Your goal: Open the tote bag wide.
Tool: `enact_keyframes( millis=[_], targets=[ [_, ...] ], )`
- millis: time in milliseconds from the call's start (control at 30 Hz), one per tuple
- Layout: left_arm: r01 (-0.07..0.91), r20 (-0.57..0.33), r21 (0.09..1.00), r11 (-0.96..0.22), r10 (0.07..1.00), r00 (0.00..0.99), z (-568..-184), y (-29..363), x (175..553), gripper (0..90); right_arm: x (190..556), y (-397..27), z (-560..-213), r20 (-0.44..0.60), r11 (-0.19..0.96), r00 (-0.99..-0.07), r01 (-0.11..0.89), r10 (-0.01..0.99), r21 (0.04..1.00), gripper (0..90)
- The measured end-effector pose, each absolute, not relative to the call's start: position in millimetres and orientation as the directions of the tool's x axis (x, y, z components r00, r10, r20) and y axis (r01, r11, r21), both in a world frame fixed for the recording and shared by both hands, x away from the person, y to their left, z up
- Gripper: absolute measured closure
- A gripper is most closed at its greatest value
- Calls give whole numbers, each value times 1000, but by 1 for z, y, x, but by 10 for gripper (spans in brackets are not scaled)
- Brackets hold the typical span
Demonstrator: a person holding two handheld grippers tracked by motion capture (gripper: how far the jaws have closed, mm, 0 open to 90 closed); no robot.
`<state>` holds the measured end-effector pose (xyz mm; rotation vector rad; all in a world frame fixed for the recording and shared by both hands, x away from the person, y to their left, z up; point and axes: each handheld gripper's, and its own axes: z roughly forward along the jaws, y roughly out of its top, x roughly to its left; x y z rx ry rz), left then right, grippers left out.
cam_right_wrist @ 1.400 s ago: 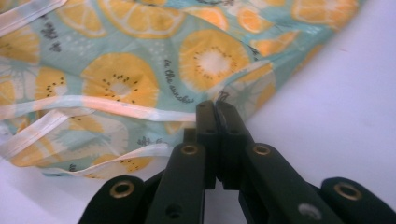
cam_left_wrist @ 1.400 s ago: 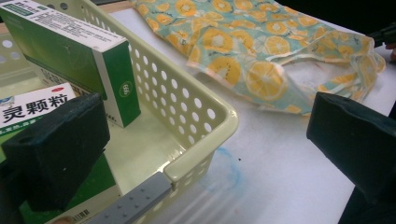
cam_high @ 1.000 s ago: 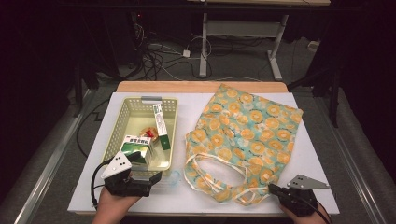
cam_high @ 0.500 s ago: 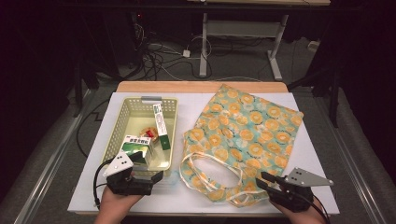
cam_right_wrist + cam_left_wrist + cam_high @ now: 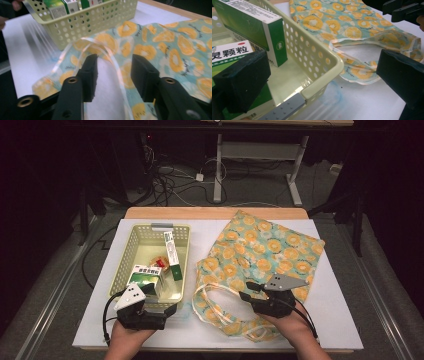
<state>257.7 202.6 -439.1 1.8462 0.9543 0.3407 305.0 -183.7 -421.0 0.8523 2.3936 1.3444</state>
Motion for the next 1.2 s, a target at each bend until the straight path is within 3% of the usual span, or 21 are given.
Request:
enact_keyframes(
  millis=[367, 900, 1200],
  targets=[
    [456, -167, 866, -206, 740, 652, -440, 200, 256, 0, 272, -161, -428, 83, 444, -862, 337, 501, 830, 501],
    [453, -169, 867, -208, 733, 659, -441, 199, 256, 0, 258, -136, -445, 92, 542, -908, 323, 409, 776, 501],
    [457, -169, 863, -216, 728, 664, -442, 198, 256, 0, 253, -129, -451, 67, 597, -922, 301, 381, 744, 666]
  ],
)
